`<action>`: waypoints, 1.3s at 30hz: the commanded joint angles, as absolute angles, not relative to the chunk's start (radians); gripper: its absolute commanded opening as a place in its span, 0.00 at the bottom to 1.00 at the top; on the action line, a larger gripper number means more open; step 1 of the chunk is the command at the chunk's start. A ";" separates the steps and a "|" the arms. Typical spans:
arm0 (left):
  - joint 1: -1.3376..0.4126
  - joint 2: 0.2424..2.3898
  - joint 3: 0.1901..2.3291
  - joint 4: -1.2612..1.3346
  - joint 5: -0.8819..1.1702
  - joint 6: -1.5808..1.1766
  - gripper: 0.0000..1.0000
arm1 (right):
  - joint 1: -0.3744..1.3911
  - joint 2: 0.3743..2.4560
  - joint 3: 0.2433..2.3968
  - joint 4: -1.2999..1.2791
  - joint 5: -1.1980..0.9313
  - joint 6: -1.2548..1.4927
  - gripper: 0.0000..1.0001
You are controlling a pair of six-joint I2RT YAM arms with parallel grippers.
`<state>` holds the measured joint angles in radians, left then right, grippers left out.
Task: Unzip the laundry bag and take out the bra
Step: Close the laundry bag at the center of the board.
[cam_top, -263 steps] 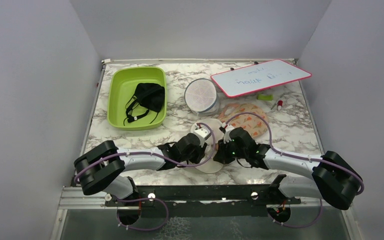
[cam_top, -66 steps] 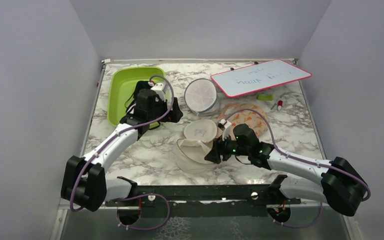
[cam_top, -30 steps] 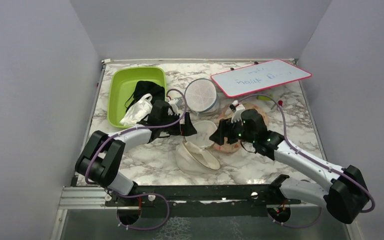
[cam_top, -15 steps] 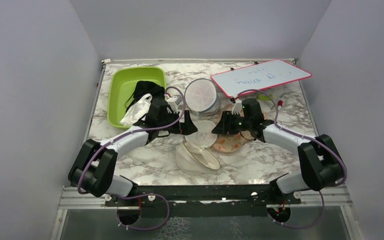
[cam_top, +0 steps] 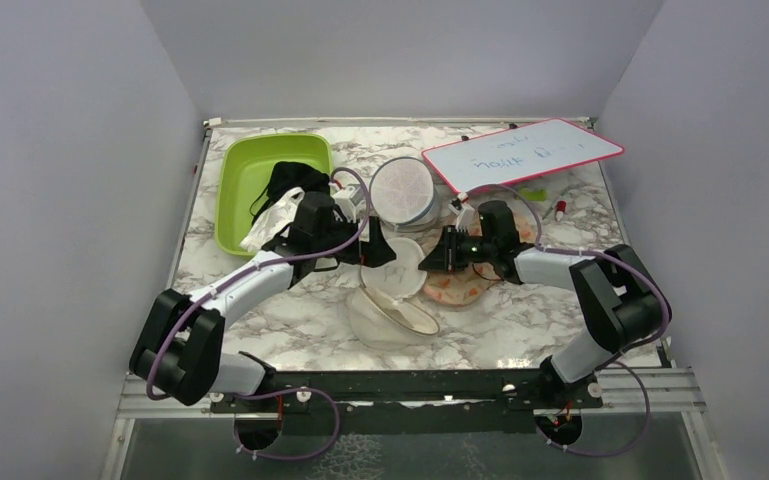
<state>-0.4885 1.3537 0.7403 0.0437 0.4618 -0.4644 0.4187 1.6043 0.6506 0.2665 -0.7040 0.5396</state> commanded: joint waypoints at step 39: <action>-0.452 1.013 0.981 0.030 0.548 -0.286 0.99 | 0.416 1.186 0.639 0.691 -0.990 0.119 0.01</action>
